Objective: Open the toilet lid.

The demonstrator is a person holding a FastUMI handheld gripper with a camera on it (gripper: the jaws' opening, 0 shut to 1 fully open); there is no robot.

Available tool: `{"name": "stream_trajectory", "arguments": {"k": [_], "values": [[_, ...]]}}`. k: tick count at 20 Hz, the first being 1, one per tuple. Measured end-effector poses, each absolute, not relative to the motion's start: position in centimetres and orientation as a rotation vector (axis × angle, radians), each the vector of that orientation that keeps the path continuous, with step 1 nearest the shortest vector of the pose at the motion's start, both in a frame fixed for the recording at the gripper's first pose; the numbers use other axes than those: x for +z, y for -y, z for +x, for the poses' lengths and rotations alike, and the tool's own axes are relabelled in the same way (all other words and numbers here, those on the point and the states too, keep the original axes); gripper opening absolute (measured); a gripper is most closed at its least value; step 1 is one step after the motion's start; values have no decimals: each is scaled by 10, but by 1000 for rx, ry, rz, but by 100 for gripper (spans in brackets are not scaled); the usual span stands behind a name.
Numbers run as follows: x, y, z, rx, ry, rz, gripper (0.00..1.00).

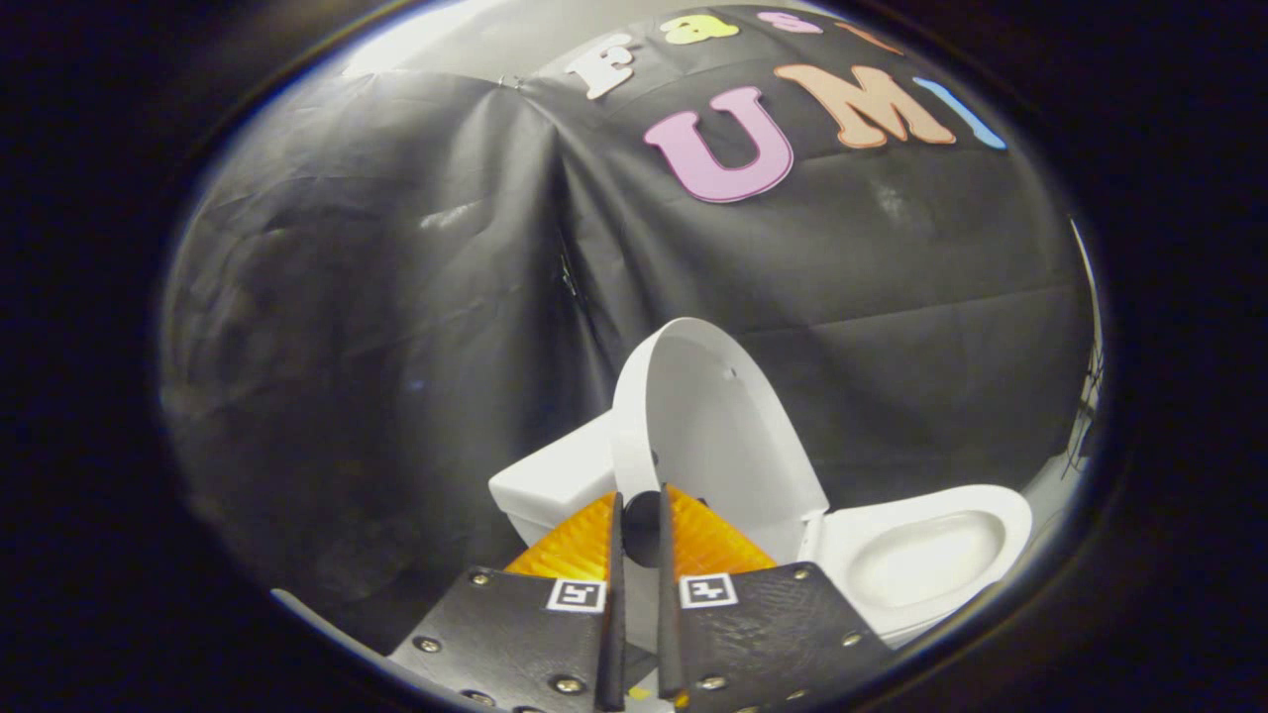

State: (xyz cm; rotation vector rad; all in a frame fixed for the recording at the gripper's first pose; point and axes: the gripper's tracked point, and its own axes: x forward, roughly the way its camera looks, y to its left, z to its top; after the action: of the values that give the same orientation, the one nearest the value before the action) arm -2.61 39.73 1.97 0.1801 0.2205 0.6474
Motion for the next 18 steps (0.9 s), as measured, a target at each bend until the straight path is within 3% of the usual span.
{"name": "stream_trajectory", "arguments": {"k": [3, 7, 10, 15, 18], "values": [[15, -390, -22, 674, -301, 277, 26], [20, -336, -19, 648, -308, 199, 100], [35, -261, -5, 534, -254, 45, 100], [100, -169, -4, 515, -140, 105, 100], [107, -88, 17, 392, -46, -36, 100]]}}
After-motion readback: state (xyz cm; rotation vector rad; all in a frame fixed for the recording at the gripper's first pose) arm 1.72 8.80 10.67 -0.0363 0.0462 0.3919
